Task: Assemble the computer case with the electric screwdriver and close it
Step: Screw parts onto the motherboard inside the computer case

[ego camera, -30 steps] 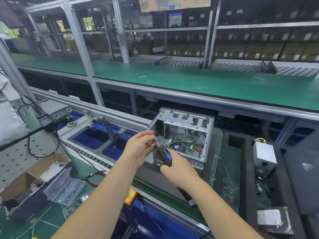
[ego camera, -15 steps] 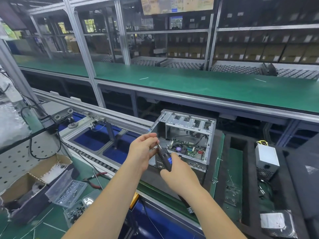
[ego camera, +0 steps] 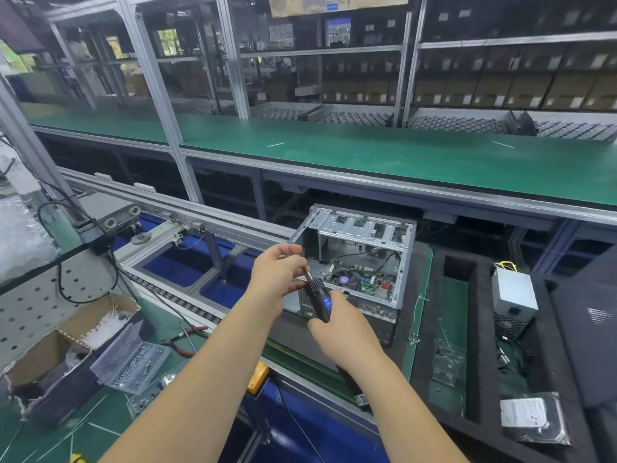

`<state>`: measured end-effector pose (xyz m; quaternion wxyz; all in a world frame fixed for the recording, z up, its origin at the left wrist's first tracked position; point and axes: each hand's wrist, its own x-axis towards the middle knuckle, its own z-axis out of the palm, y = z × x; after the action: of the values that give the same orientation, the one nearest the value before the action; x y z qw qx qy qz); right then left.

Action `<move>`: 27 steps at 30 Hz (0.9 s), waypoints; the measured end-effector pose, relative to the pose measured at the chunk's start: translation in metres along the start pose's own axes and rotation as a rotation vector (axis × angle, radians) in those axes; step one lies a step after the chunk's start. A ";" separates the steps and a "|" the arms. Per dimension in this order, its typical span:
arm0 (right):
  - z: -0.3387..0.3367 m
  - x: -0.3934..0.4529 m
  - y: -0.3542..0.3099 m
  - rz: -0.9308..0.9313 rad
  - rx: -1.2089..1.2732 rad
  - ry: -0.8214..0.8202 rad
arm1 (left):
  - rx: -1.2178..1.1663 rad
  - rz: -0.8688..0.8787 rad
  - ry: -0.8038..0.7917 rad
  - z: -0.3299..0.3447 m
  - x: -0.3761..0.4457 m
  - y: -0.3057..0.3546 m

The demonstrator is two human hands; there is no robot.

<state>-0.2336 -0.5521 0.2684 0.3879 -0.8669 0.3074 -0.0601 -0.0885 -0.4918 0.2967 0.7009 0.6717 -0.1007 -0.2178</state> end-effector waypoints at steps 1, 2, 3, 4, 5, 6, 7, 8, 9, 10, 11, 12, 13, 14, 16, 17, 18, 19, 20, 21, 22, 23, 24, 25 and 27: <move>0.001 0.000 0.001 0.000 0.020 -0.003 | -0.002 -0.005 -0.007 0.001 0.000 0.000; 0.001 -0.001 0.002 -0.003 0.043 -0.005 | -0.015 -0.014 -0.018 0.002 0.000 0.001; 0.001 -0.001 0.004 -0.006 0.066 -0.007 | -0.041 -0.030 -0.032 0.003 0.000 0.000; 0.001 -0.001 0.004 -0.008 0.090 -0.010 | -0.076 -0.053 -0.046 0.004 -0.001 -0.001; 0.001 -0.001 0.006 -0.009 0.112 -0.013 | -0.112 -0.083 -0.062 0.006 -0.001 -0.002; 0.001 -0.001 0.007 -0.009 0.129 -0.016 | -0.139 -0.113 -0.079 0.007 -0.002 -0.003; 0.002 -0.001 0.008 -0.007 0.143 -0.022 | -0.151 -0.140 -0.095 0.009 -0.002 -0.006; 0.003 -0.002 0.010 -0.003 0.156 -0.029 | -0.151 -0.163 -0.102 0.010 -0.002 -0.009; 0.004 -0.002 0.012 0.003 0.167 -0.037 | -0.147 -0.185 -0.097 0.012 -0.003 -0.012; 0.006 -0.003 0.015 0.008 0.176 -0.041 | -0.141 -0.209 -0.084 0.013 -0.003 -0.015; 0.008 -0.003 0.018 0.013 0.184 -0.043 | -0.132 -0.231 -0.071 0.015 -0.003 -0.018; 0.009 -0.003 0.022 0.019 0.195 -0.045 | -0.119 -0.249 -0.062 0.016 -0.003 -0.021; 0.011 -0.003 0.025 0.025 0.210 -0.049 | -0.107 -0.263 -0.060 0.018 -0.002 -0.024; 0.014 -0.004 0.028 0.028 0.226 -0.053 | -0.100 -0.275 -0.065 0.019 -0.003 -0.028; 0.020 -0.004 0.035 0.045 0.265 -0.060 | -0.092 -0.301 -0.083 0.022 -0.004 -0.038; 0.025 -0.004 0.039 0.058 0.287 -0.062 | -0.086 -0.316 -0.088 0.023 -0.003 -0.044; 0.030 -0.004 0.044 0.074 0.308 -0.066 | -0.082 -0.332 -0.092 0.025 -0.003 -0.052; 0.037 -0.003 0.050 0.093 0.332 -0.071 | -0.081 -0.350 -0.096 0.026 -0.001 -0.060; 0.044 -0.003 0.055 0.116 0.357 -0.077 | -0.085 -0.375 -0.102 0.026 0.001 -0.070; 0.052 -0.002 0.061 0.142 0.377 -0.085 | -0.093 -0.405 -0.110 0.027 0.004 -0.081; 0.060 -0.001 0.067 0.166 0.390 -0.096 | -0.104 -0.436 -0.121 0.027 0.009 -0.092; 0.070 0.000 0.072 0.184 0.397 -0.114 | -0.117 -0.466 -0.134 0.027 0.014 -0.104; 0.079 0.001 0.077 0.194 0.407 -0.136 | -0.133 -0.496 -0.147 0.026 0.020 -0.116; 0.089 0.002 0.081 0.197 0.428 -0.155 | -0.149 -0.528 -0.164 0.025 0.028 -0.127; 0.110 0.005 0.089 0.203 0.498 -0.147 | -0.175 -0.604 -0.220 0.023 0.043 -0.149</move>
<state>-0.2356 -0.5303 0.1289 0.6143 -0.7117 0.3393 -0.0318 -0.0863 -0.5322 0.1451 0.6447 0.5810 0.0468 -0.4947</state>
